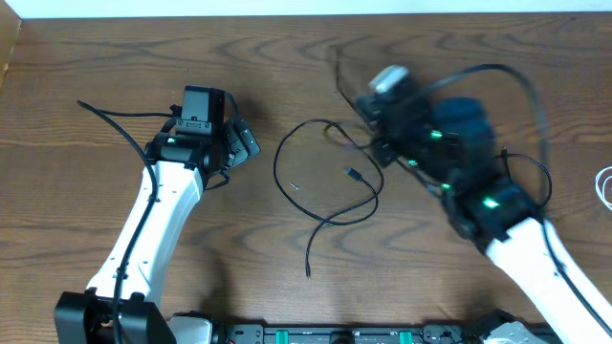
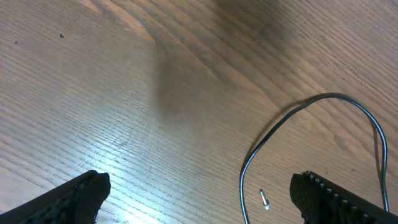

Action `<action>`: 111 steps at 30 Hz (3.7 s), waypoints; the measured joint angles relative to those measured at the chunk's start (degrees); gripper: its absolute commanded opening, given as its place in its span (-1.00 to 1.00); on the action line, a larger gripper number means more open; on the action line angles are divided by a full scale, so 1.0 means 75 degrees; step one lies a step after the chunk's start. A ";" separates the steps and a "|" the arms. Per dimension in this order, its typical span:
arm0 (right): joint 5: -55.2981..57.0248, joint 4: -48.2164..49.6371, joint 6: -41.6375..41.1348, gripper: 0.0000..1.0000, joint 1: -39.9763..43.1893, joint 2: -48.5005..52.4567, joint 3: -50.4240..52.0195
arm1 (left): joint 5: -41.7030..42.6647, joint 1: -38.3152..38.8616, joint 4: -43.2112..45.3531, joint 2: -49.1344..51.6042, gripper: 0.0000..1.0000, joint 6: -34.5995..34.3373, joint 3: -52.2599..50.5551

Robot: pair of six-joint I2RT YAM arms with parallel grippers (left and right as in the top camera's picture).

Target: Untangle cables

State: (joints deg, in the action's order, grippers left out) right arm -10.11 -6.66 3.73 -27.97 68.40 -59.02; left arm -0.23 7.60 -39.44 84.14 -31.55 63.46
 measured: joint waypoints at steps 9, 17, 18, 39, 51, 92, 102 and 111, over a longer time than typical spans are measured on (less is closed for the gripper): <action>0.3701 -0.1492 -0.0644 -0.98 0.1463 -0.1702 -0.0020 | -0.0017 0.0000 0.0006 0.0000 0.97 0.0000 0.0000; 0.5662 -0.3911 -0.1204 -0.98 0.3456 -0.0921 -0.0017 | -0.0017 0.0000 -0.0003 0.0000 0.97 0.0000 0.0000; 0.5796 -0.4080 -0.1373 -0.98 0.3835 -0.0621 -0.0017 | -0.0017 0.0000 -0.0006 0.0000 0.97 0.0000 0.0000; 0.0446 -0.4019 -0.2442 0.56 0.5782 0.3136 -0.0017 | -0.0017 0.0000 -0.0003 0.0003 0.96 0.0000 0.0000; -0.0254 -0.3529 -0.2296 0.50 0.1807 0.3226 -0.0017 | -0.0017 0.0000 -0.0006 0.0003 0.96 0.0000 0.0000; 0.4208 -0.3485 -0.1798 -0.98 0.1259 0.2273 -0.0545 | -0.0017 0.0000 -0.0003 0.0009 0.96 0.0000 0.0000; 0.3710 -0.4022 -0.1798 -0.92 0.2509 0.2273 -0.0545 | -0.0017 0.0000 -0.0006 0.0009 0.96 0.0000 0.0000; 0.3048 -0.4057 -0.1775 0.98 0.3319 0.2273 -0.0545 | -0.0017 0.0000 -0.0006 0.0009 0.96 0.0000 0.0000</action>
State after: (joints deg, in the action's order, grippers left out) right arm 12.75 -37.08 -9.58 -3.07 85.45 -63.11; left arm -0.36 7.60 -39.48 84.20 -31.55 63.46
